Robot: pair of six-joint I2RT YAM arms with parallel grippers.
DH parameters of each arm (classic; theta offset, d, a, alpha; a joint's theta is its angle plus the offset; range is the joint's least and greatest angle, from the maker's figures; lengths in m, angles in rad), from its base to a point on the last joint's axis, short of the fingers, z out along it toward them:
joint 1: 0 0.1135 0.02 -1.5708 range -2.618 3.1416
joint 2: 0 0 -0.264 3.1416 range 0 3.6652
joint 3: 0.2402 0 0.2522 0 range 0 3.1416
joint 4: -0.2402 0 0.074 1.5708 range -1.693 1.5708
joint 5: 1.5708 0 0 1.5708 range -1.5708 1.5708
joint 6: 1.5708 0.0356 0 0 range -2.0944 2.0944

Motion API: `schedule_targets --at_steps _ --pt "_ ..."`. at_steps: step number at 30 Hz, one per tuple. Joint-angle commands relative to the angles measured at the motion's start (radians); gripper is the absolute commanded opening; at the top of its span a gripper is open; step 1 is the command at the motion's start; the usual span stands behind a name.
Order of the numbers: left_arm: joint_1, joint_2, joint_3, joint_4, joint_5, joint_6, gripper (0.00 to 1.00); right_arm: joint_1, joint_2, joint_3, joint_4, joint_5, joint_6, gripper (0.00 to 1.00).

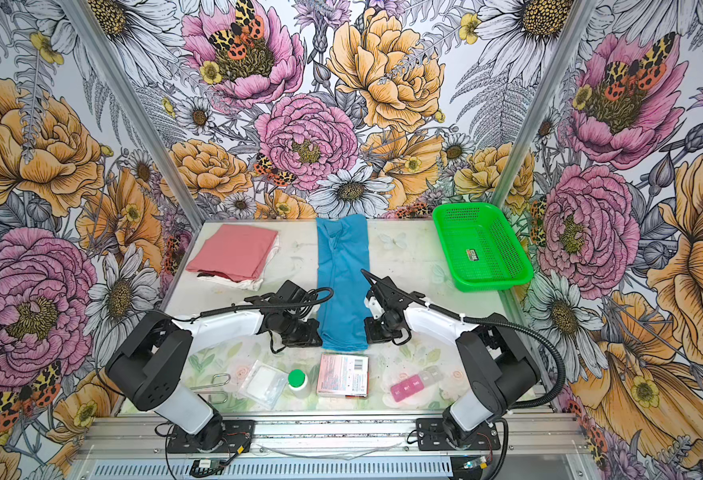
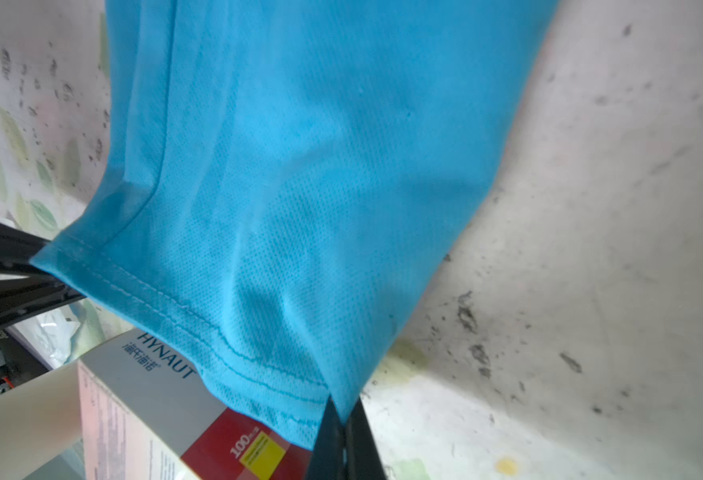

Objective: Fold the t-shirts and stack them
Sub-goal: 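Lift the strip's nearer end with both grippers and fold it away from the robot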

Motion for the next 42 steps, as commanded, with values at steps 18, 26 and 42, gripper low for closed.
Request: schedule_targets --at_steps 18,26,42 --pt "-0.023 -0.349 -0.05 -0.091 -0.004 0.01 0.0 0.054 -0.323 0.001 -0.17 -0.092 0.031 0.0" --pt "0.011 -0.308 0.036 -0.068 0.002 0.054 0.0 0.008 -0.211 0.112 -0.159 -0.053 -0.003 0.0" --pt "0.247 0.273 0.47 -0.034 0.138 0.196 0.0 -0.183 0.41 0.588 -0.063 -0.073 -0.062 0.0"
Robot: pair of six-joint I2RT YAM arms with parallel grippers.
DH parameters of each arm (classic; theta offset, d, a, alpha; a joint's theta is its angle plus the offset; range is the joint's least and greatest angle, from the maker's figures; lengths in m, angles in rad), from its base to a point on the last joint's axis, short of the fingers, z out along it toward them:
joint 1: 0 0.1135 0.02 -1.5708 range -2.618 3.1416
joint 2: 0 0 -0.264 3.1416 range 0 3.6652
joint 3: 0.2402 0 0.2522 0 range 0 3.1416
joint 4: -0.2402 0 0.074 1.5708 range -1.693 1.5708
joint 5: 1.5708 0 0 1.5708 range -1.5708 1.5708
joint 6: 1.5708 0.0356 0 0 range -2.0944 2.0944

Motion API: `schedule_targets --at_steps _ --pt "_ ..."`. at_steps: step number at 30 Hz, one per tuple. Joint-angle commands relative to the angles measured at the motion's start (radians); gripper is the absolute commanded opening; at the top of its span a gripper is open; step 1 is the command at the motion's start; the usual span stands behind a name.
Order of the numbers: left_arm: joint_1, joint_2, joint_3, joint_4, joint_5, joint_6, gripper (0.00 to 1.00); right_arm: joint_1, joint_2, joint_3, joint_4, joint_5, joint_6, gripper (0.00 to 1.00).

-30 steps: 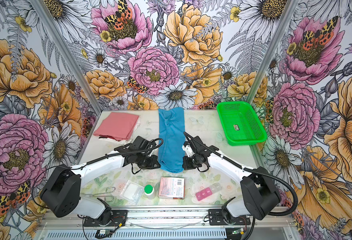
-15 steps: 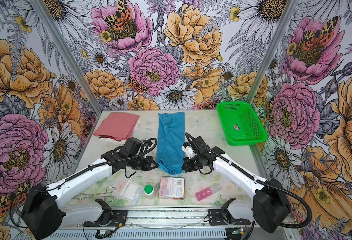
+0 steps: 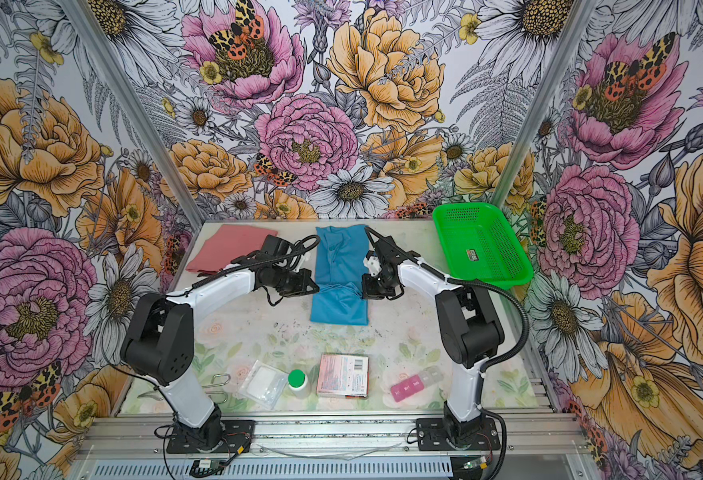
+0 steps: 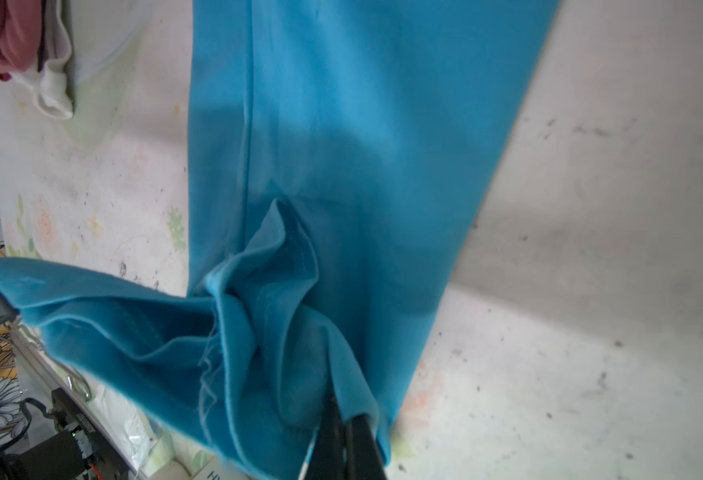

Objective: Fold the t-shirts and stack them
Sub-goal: 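Lift the strip's nearer end with both grippers and fold it away from the robot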

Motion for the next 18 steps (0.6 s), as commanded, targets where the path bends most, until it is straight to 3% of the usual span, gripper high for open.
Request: schedule_targets --at_steps 1,10,18 --pt "0.02 0.109 0.089 0.021 0.069 0.052 0.0 -0.022 0.074 0.114 0.03 -0.007 0.0 0.0" --pt "0.062 0.264 0.263 0.02 0.107 0.035 0.0 -0.067 0.252 0.35 0.021 -0.105 0.022 0.0" --pt "0.097 0.338 0.35 0.021 0.129 0.027 0.0 -0.099 0.336 0.451 0.011 -0.121 0.057 0.0"
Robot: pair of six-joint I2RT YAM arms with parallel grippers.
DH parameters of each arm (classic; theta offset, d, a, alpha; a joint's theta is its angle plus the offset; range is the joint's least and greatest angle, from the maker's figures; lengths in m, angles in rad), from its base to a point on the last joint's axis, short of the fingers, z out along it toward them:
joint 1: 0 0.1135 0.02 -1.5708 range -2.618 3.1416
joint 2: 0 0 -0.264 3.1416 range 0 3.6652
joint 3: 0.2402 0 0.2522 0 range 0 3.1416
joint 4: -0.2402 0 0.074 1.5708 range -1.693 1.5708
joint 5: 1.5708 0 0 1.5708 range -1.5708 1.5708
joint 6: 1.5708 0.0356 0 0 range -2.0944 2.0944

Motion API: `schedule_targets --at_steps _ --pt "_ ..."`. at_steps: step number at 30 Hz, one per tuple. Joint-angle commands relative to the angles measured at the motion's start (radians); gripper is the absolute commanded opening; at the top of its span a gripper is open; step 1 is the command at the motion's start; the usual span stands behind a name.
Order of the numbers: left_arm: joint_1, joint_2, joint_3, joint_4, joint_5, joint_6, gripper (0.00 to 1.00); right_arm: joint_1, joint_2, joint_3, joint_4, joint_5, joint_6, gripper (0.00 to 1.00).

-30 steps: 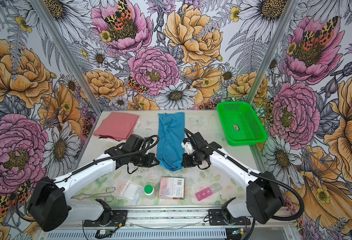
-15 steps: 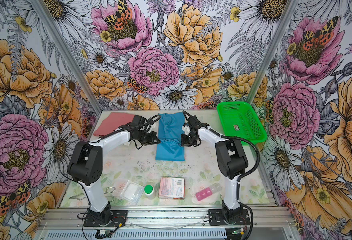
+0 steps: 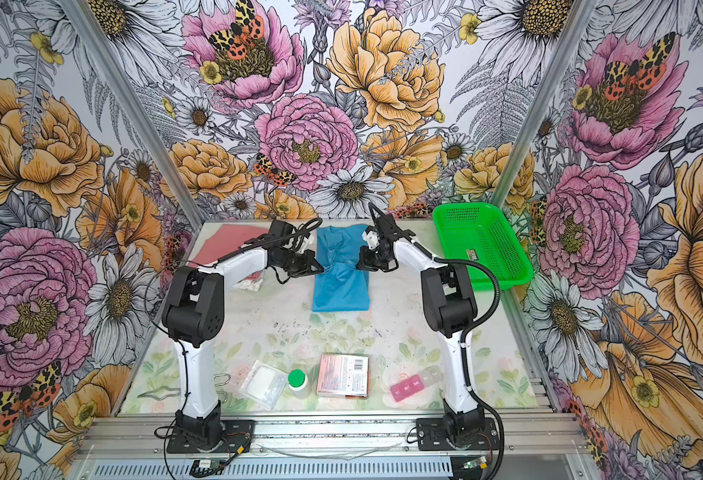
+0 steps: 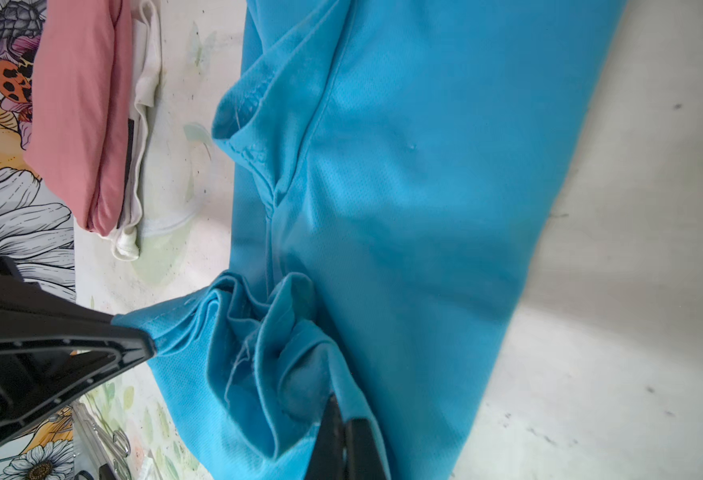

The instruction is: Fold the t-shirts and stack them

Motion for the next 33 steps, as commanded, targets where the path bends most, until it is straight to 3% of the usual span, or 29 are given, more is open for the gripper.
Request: schedule_targets --at_steps 1,5,6,7,8,10,11,12,15,18,26,33 --pt "0.021 0.038 0.051 0.01 0.042 0.007 0.0 -0.012 0.032 0.038 0.001 -0.003 0.029 0.0" --pt "0.037 0.078 0.105 0.01 0.055 0.004 0.0 -0.023 0.001 0.01 0.001 0.076 0.035 0.0" --pt "0.038 0.087 0.119 0.012 0.061 0.003 0.0 -0.029 -0.005 0.006 0.001 0.08 0.039 0.05" --pt "0.04 0.096 0.132 0.01 0.07 0.001 0.02 -0.034 -0.006 0.002 0.001 0.074 0.044 0.21" --pt "0.04 0.103 0.143 0.01 0.086 0.001 0.19 -0.038 -0.011 -0.002 0.001 0.07 0.047 0.43" --pt "0.044 0.098 0.15 0.01 0.086 -0.003 0.52 -0.042 -0.04 -0.026 0.004 0.088 0.04 0.68" --pt "0.044 0.088 0.148 0.011 0.08 0.001 0.62 -0.041 -0.061 -0.038 0.004 0.098 0.027 0.82" --pt "0.044 0.074 0.143 0.01 0.069 0.004 0.65 -0.039 -0.081 -0.046 0.004 0.106 0.011 0.94" --pt "0.055 0.029 0.122 0.01 0.056 -0.002 0.76 -0.037 -0.131 -0.069 0.005 0.095 -0.02 0.99" --pt "0.056 -0.019 0.088 0.011 0.062 0.01 0.98 -0.025 -0.156 -0.075 0.004 0.054 -0.034 0.99" --pt "0.061 -0.184 -0.162 0.08 0.047 -0.007 0.99 0.076 -0.139 -0.036 0.01 -0.036 -0.045 0.99" --pt "0.128 -0.351 -0.383 0.186 0.02 -0.069 0.99 0.11 -0.036 0.019 0.08 -0.115 0.019 0.99"
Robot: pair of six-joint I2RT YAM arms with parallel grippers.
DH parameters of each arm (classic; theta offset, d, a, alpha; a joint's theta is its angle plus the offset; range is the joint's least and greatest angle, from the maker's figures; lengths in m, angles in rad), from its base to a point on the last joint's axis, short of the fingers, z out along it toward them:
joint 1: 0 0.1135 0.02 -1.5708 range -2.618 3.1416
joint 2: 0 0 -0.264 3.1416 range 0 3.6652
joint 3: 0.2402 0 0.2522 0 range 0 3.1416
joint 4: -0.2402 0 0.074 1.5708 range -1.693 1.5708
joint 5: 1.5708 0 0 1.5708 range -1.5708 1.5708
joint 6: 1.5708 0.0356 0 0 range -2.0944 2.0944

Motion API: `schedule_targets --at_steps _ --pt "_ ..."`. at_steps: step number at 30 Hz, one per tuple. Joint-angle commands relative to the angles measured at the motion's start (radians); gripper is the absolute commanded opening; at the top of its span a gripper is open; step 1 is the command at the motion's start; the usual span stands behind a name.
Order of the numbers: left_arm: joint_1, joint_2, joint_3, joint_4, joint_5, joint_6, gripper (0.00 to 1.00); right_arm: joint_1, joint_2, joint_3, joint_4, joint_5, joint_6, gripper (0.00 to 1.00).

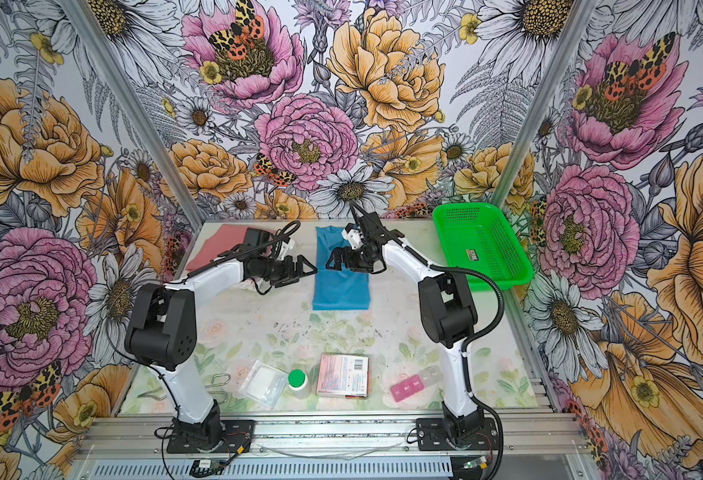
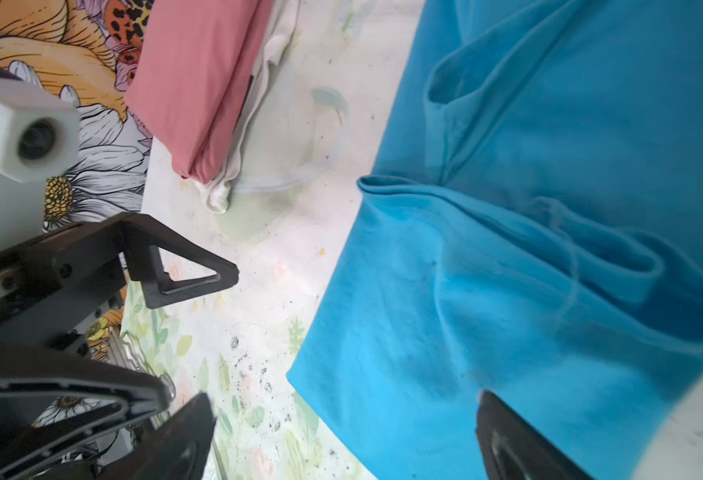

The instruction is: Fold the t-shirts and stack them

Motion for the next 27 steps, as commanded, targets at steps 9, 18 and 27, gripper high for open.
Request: schedule_targets --at_steps 9,18,27 --pt "0.012 -0.107 -0.094 0.088 -0.009 -0.034 0.99 -0.075 0.267 0.145 0.187 -0.026 0.155 0.99" --pt "-0.086 -0.097 -0.16 0.088 -0.034 -0.026 0.99 -0.136 0.14 0.033 0.24 0.041 0.152 1.0" --pt "-0.156 -0.067 -0.245 0.206 -0.089 -0.074 0.72 -0.163 -0.129 -0.309 0.24 0.071 0.081 0.99"
